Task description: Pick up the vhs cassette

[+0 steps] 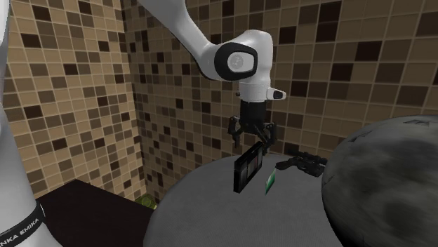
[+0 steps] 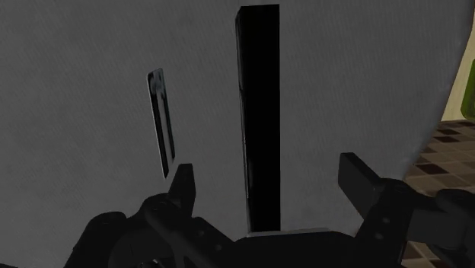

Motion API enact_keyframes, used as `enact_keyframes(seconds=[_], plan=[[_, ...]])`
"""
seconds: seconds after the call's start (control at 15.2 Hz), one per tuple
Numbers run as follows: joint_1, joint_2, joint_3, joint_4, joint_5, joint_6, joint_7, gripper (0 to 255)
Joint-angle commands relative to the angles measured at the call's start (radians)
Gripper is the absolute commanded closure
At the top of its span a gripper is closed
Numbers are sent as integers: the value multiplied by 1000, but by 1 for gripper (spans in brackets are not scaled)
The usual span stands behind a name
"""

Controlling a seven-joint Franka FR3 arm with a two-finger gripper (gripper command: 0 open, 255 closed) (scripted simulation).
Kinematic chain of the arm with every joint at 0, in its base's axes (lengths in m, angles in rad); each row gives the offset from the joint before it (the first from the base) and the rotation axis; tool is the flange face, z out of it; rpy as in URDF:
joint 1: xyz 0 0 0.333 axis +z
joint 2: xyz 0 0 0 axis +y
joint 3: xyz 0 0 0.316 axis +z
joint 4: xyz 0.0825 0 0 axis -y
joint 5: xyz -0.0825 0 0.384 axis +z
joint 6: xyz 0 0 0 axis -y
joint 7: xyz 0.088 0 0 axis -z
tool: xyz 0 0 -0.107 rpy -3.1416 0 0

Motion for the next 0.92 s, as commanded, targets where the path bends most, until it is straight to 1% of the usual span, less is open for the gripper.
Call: enact_keyframes(seconds=[0.0,0.2,0.4,0.46,0.86], plan=[[-5,23,5,1,14,21,-10,0],[-11,52,12,-6,32,54,-21,0],[-12,57,14,-7,35,61,-24,0],[-12,58,14,-7,35,61,-23,255],[-12,58,14,-7,35,60,-23,255]])
